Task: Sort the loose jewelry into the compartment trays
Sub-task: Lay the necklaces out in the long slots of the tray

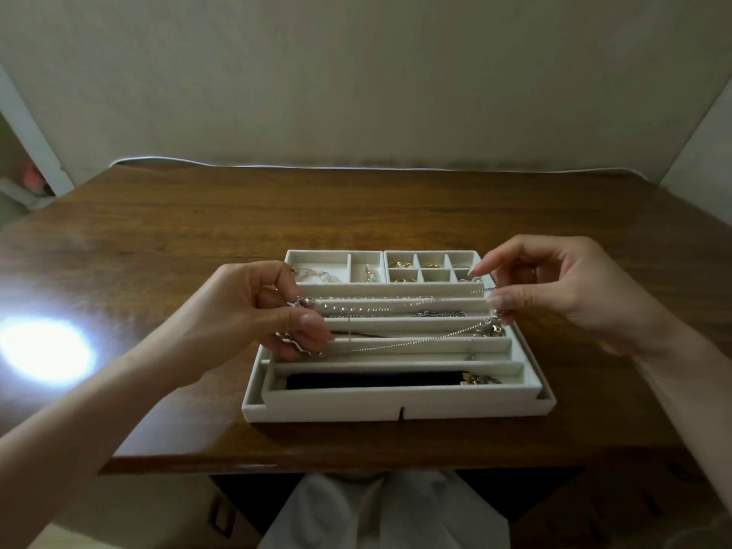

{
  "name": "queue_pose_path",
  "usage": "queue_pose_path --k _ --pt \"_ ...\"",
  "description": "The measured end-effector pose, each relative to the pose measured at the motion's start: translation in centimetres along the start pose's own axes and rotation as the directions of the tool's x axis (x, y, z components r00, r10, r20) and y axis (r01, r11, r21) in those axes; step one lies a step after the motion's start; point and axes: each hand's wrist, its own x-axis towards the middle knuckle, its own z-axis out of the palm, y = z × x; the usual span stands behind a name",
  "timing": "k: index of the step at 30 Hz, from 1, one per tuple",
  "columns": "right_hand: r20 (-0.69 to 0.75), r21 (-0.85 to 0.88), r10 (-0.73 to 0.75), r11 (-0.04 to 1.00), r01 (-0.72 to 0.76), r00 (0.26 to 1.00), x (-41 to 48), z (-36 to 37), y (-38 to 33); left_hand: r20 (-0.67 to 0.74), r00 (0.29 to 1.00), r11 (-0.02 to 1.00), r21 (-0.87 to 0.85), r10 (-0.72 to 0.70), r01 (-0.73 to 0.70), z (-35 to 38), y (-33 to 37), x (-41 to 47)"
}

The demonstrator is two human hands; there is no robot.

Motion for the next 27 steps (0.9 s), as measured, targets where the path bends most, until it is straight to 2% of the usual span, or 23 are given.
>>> queue_pose_path --k 7,10,12,16,19,24,26,27 --pt "0.006 -0.186 0.063 0.981 -0.061 0.998 -0.3 -0.8 -0.3 0.032 0.999 0.997 -0.078 -0.013 0.015 -0.7 0.0 -0.1" --pt "0.0 -0.249 0.08 0.966 -0.078 0.997 -0.3 -0.9 -0.3 -0.048 0.999 1.0 0.013 -0.009 0.01 -0.3 0.1 -0.1" --pt "-0.007 -0.269 0.085 0.959 -0.084 0.996 -0.3 -0.9 -0.2 -0.115 0.992 0.994 0.102 0.048 -0.036 0.0 0.0 0.0" --pt "-0.012 -0.194 0.074 0.978 -0.075 0.997 -0.3 -0.6 -0.3 -0.185 0.967 0.96 0.247 0.177 -0.129 0.3 -0.4 -0.2" --pt "-0.014 -0.135 0.057 0.989 -0.058 0.998 -0.4 -0.6 -0.3 -0.125 0.97 0.956 0.237 0.207 -0.174 0.1 -0.7 -0.1" --pt "-0.019 -0.121 0.058 0.991 -0.059 0.998 -0.6 -1.0 -0.2 0.027 0.983 0.981 0.063 0.182 -0.183 -0.7 -1.2 -0.1" --pt "-0.013 -0.109 0.065 0.992 -0.066 0.998 -0.6 -1.2 -0.2 0.086 0.973 0.971 0.085 0.215 -0.222 -1.1 -1.4 -0.1" --pt "-0.006 -0.105 0.062 0.993 -0.062 0.998 -0.6 -1.3 -0.2 0.101 0.964 0.954 0.154 0.244 -0.258 -1.4 -1.4 -0.1"
